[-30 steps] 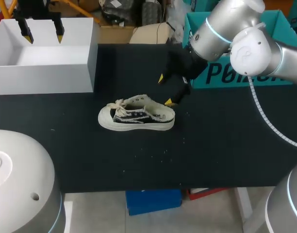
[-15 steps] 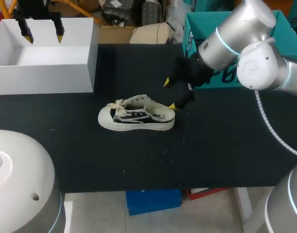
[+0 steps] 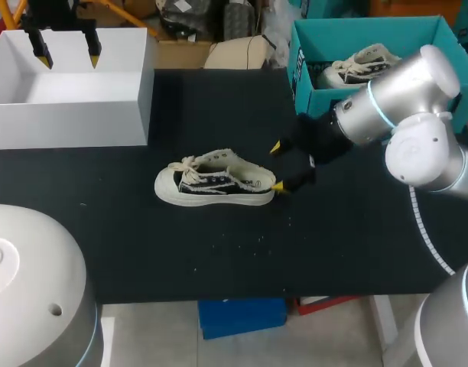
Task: Take the shoe out of the shoebox, open the shoe tongue, remove and reinsert the insole, then place the shoe into the shoebox
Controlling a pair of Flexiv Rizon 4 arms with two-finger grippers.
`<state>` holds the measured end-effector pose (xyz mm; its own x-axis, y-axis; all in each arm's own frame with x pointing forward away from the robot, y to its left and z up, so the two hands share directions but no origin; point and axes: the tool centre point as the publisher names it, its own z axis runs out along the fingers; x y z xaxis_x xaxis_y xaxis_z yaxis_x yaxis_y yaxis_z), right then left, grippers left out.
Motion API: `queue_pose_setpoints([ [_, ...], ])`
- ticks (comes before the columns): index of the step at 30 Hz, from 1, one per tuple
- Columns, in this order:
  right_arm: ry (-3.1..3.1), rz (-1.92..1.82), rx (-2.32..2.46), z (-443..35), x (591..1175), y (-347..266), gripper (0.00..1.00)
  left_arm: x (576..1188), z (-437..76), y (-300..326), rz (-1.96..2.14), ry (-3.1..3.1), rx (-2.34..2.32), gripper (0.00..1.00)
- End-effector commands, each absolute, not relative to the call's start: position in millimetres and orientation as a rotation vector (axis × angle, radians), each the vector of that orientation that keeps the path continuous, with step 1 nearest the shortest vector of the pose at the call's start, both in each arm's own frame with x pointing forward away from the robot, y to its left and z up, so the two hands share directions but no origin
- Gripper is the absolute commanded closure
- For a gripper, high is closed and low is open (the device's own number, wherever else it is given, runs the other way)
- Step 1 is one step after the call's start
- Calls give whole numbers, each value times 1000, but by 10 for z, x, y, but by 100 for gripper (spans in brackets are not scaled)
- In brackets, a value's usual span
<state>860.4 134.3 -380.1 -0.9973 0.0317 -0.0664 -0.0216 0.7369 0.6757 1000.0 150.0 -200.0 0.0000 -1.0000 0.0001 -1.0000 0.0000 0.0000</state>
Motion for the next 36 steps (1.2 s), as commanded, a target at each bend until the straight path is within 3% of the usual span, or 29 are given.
queue_pose_setpoints([
  [1, 2828, 1202, 16, -3947, 8658, 1386, 0, 10000, -2000, 1501, 0, -2221, 2222, 0],
  [36, 2828, 1381, 76, -4358, 8639, 1817, 0, 10000, -2000, 1501, 0, -2221, 2222, 0],
])
